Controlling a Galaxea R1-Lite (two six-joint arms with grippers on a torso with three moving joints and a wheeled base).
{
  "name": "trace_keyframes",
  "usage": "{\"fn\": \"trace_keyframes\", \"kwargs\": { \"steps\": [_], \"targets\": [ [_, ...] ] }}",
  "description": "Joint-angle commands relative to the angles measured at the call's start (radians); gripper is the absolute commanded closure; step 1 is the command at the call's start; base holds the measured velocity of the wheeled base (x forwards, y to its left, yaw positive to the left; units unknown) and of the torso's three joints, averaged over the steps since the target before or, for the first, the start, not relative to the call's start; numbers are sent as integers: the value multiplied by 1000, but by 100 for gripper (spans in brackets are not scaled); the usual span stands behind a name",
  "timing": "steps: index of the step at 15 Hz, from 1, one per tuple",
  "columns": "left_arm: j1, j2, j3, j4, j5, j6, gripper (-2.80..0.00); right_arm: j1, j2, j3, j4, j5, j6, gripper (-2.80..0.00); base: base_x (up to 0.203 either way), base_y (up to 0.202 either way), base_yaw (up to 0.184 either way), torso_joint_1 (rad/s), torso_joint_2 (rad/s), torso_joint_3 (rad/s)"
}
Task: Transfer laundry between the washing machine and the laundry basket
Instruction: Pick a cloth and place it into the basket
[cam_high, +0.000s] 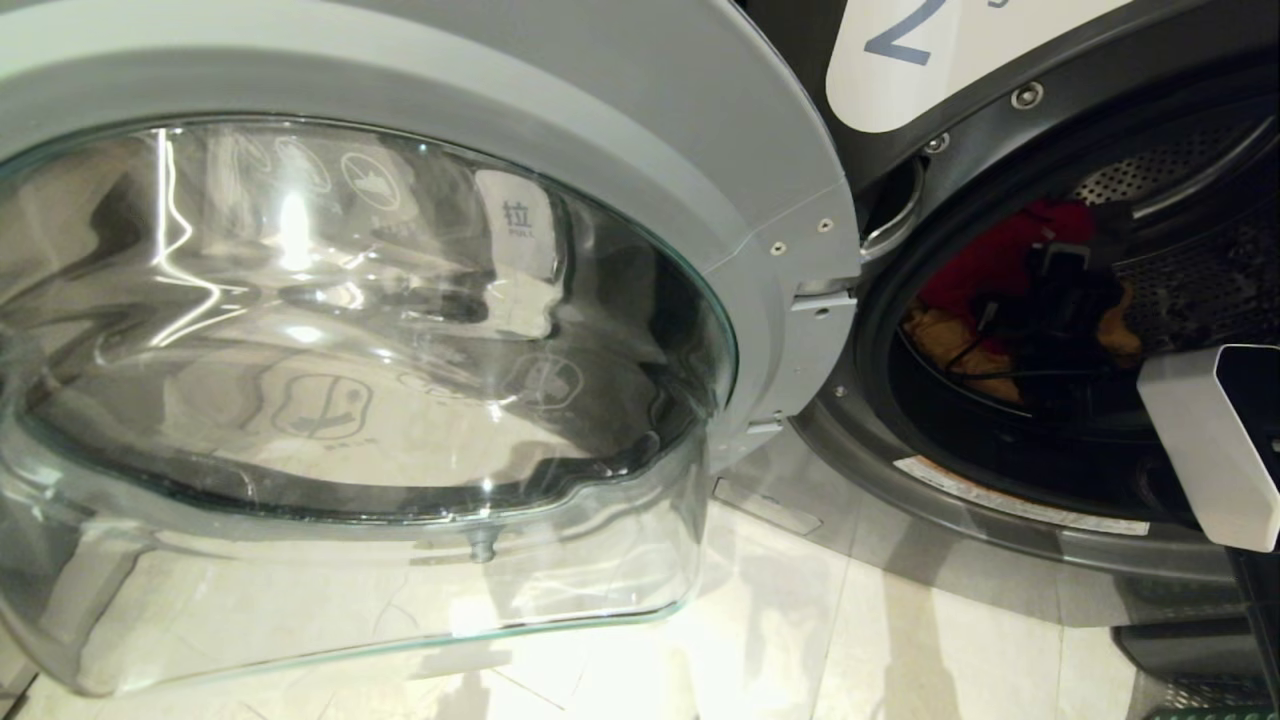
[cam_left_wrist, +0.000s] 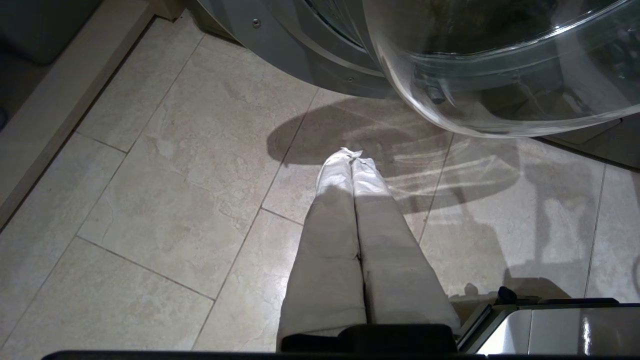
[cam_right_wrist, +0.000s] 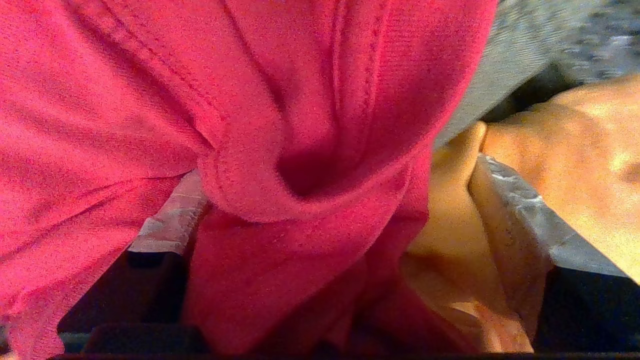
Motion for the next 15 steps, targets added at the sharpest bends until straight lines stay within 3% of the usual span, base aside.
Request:
{"fn": "trace_keyframes", "kwargs": {
  "steps": [1,5,6,15],
  "targets": [
    [0,0,6,0,0,6,0,9,17,-10,2,16,2,-280,0,0,0,0,0,0],
    [0,0,6,0,0,10,0,10,15,-16,59,16,34,-280,0,0,0,0,0,0],
    [0,0,6,0,0,10,0,12,15,-16,60,16,35,0,0,0,0,0,0,0],
    [0,0,6,0,-2,26,0,12,8,-13,59,6,39,0,0,0,0,0,0,0]
  ]
}}
